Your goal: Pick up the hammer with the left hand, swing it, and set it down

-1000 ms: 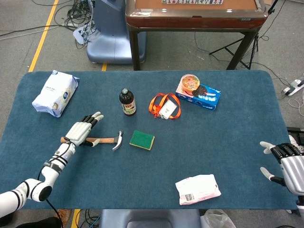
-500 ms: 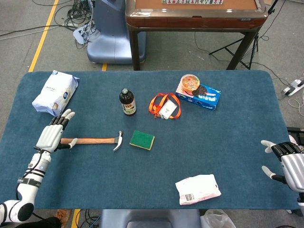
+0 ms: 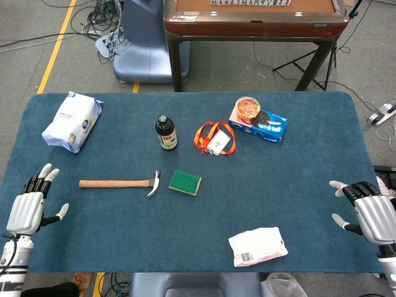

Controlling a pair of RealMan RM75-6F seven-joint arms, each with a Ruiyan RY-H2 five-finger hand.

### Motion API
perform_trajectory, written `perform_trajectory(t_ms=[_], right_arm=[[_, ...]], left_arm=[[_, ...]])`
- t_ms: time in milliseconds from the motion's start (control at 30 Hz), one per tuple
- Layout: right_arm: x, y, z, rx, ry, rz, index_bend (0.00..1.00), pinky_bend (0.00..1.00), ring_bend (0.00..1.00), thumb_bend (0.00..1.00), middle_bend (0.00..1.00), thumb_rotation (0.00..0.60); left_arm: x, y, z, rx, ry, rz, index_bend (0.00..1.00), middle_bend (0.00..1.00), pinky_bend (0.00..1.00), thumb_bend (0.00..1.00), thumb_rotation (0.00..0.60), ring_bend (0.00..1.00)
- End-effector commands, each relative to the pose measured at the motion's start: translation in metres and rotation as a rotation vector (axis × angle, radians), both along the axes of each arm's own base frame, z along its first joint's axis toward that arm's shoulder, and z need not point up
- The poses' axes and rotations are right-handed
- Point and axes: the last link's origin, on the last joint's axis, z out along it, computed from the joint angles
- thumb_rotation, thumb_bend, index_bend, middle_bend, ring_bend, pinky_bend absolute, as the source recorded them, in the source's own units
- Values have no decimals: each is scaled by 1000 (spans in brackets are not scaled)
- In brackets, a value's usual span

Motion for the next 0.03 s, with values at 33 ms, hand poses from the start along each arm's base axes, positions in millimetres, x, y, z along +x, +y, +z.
perform_trajectory(t_ms=[33], right_arm=[[1, -1, -1, 0, -1, 5, 281, 278, 321, 188, 419, 600]], left_arm=[[0, -14, 1, 8, 23, 4, 102, 0, 54, 264, 600, 0]])
